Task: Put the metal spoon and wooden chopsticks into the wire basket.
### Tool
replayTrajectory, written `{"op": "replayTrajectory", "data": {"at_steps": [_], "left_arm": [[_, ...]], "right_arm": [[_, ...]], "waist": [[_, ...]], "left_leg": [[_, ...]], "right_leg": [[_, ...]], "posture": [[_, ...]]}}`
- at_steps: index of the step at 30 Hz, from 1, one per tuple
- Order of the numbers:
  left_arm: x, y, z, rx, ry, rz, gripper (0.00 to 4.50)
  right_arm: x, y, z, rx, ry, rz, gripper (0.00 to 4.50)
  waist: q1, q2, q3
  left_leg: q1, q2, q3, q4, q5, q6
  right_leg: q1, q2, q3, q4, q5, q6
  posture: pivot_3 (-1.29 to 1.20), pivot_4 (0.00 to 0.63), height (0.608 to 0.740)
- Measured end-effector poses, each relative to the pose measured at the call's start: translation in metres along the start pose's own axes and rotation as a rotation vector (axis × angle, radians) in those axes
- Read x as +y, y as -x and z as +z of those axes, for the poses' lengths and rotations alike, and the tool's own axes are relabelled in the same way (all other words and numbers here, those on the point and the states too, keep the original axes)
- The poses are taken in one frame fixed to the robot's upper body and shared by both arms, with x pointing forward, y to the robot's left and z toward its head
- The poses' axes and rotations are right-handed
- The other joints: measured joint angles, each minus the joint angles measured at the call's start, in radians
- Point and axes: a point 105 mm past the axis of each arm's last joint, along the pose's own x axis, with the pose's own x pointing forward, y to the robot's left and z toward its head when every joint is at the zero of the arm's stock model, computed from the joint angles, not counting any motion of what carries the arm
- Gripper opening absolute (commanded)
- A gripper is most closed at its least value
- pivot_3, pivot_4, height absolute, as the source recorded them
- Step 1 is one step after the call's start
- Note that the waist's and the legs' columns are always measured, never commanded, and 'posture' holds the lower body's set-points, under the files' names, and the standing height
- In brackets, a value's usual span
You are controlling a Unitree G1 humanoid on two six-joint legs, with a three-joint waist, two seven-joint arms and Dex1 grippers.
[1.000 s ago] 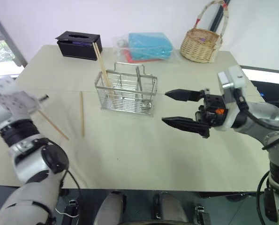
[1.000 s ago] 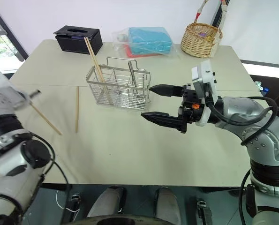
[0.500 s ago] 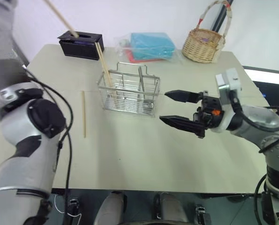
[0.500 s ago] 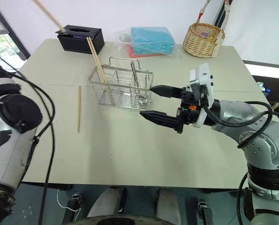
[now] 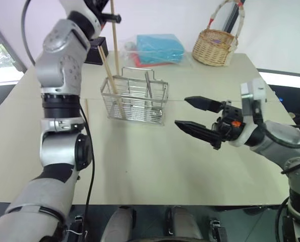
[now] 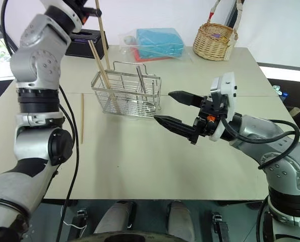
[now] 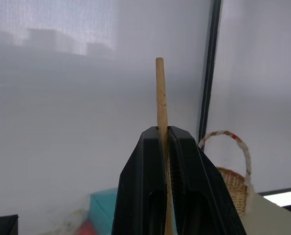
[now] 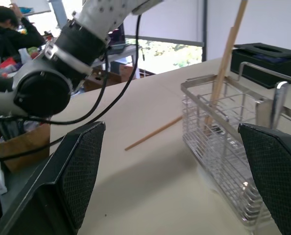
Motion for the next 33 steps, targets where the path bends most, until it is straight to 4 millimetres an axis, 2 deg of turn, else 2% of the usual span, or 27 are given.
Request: {"op": "replayTrajectory", "data": {"at_steps": [3, 6, 10, 15, 16, 21, 24, 25, 29, 30, 32, 33], "left_arm": [[-0.008, 0.008, -0.013, 0.014, -0.015, -0.01, 0.03], [-0.006, 0.017, -0.026, 0.036, -0.018, 0.019, 0.03], [-0.002, 0.024, -0.036, 0.055, -0.006, 0.065, 1.45], [0.002, 0.028, -0.027, 0.024, 0.024, 0.106, 4.07], [0.002, 0.029, -0.026, 0.021, 0.03, 0.11, 4.45], [0.002, 0.032, -0.024, 0.038, 0.039, 0.123, 4.45], [0.011, 0.035, -0.017, 0.052, 0.024, 0.151, 4.45], [0.018, 0.034, -0.012, 0.058, 0.031, 0.173, 4.45], [0.053, 0.033, 0.045, -0.023, 0.037, 0.312, 4.45], [0.063, 0.034, 0.053, -0.015, 0.046, 0.36, 4.45], [0.086, 0.039, 0.045, 0.083, 0.089, 0.47, 4.45], [0.103, 0.047, 0.03, 0.185, 0.12, 0.545, 4.45]], "right_arm": [[-0.001, 0.001, 0.0, 0.002, 0.003, -0.01, 4.5], [-0.001, 0.001, 0.001, 0.0, 0.001, -0.011, 4.5], [-0.001, 0.0, 0.004, -0.007, 0.003, -0.009, 4.5], [-0.004, 0.0, 0.008, -0.009, 0.011, -0.005, 4.5], [-0.004, 0.0, 0.009, -0.008, 0.01, -0.005, 4.5], [-0.007, -0.002, 0.009, -0.005, 0.001, 0.002, 4.5], [-0.006, -0.004, 0.009, -0.005, 0.003, 0.015, 4.5], [-0.007, -0.004, 0.009, -0.004, 0.001, 0.019, 4.5], [-0.006, -0.006, 0.007, 0.006, -0.001, 0.033, 4.5], [-0.005, -0.006, 0.006, 0.009, 0.003, 0.039, 4.5], [-0.004, -0.006, 0.004, 0.023, 0.012, 0.051, 4.5], [-0.003, -0.006, 0.003, 0.032, 0.018, 0.063, 4.5]], "waist": [[-0.001, 0.0, 0.0], [-0.002, 0.001, 0.0], [0.0, 0.001, 0.0], [0.0, 0.001, 0.0], [0.0, 0.001, 0.0], [-0.001, 0.001, 0.0], [-0.002, 0.001, 0.0], [-0.002, 0.001, 0.001], [-0.003, 0.002, 0.001], [-0.003, 0.003, 0.001], [-0.001, 0.004, 0.0], [-0.002, 0.004, 0.0]], "left_leg": [[0.0, 0.0, 0.0, 0.0, 0.0, 0.0], [0.0, 0.0, 0.0, 0.0, 0.0, 0.0], [0.0, 0.0, -0.001, 0.0, 0.0, 0.001], [0.0, 0.0, -0.001, 0.001, 0.0, 0.001], [0.0, 0.0, -0.001, 0.001, 0.0, 0.001], [0.0, 0.0, -0.001, 0.001, 0.0, 0.001], [0.0, 0.0, -0.001, 0.001, 0.0, 0.001], [0.0, 0.0, -0.001, 0.001, 0.0, 0.001], [0.001, 0.0, -0.001, 0.0, 0.0, 0.001], [0.002, 0.0, -0.001, 0.0, 0.0, 0.001], [0.002, 0.0, -0.001, 0.0, 0.0, 0.001], [0.003, 0.0, -0.001, 0.0, 0.0, 0.001]], "right_leg": [[0.0, 0.0, 0.0, 0.0, 0.0, 0.0], [0.0, 0.0, 0.0, 0.0, 0.0, 0.0], [0.001, 0.001, 0.0, 0.0, 0.0, 0.0], [0.001, 0.001, 0.0, -0.001, 0.0, 0.0], [0.001, 0.001, 0.0, -0.001, 0.0, 0.0], [0.001, 0.001, 0.0, -0.001, 0.0, 0.0], [0.001, 0.002, 0.0, -0.001, 0.0, 0.0], [0.001, 0.003, 0.0, -0.001, 0.0, 0.0], [0.001, 0.005, 0.0, -0.001, 0.0, 0.0], [0.002, 0.005, 0.0, -0.001, 0.0, 0.0], [0.002, 0.005, 0.0, 0.0, 0.0, 0.0], [0.002, 0.005, 0.0, 0.001, 0.0, 0.0]], "posture": [[0.0, 0.15, 0.661], [0.0, 0.15, 0.661], [0.0, 0.15, 0.661], [0.0, 0.15, 0.661], [0.0, 0.15, 0.661], [0.0, 0.15, 0.661], [0.0, 0.15, 0.661], [0.0, 0.15, 0.661], [0.0, 0.15, 0.661], [0.0, 0.15, 0.661], [0.0, 0.15, 0.661], [0.0, 0.15, 0.661]]}}
